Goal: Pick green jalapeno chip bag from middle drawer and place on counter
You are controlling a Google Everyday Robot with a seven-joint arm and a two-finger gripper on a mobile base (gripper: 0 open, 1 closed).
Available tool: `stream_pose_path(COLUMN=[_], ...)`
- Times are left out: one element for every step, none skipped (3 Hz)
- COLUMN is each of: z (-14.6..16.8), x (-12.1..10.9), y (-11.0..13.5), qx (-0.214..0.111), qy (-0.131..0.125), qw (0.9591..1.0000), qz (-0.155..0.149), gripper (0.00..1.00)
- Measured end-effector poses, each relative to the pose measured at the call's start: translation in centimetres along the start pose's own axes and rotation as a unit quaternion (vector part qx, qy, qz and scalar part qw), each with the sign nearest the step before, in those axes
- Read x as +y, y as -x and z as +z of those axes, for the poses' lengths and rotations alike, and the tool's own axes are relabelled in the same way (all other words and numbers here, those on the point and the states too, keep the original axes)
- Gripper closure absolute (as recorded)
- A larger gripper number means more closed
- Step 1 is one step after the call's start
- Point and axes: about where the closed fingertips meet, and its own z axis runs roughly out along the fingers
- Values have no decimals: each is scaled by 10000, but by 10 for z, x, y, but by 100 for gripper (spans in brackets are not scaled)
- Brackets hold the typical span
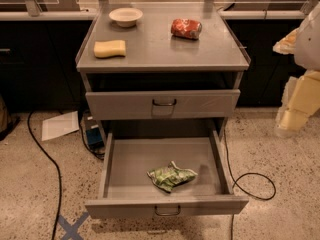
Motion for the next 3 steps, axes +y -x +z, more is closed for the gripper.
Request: stream_pose_path(z=[0, 5, 41], x=[0, 0, 2], y=[0, 2, 0], qx=[0, -15, -253], qy=[0, -35, 110], qw=[10000, 9999, 9992], qz=[-1, -133, -282], gripper=[0, 0, 0])
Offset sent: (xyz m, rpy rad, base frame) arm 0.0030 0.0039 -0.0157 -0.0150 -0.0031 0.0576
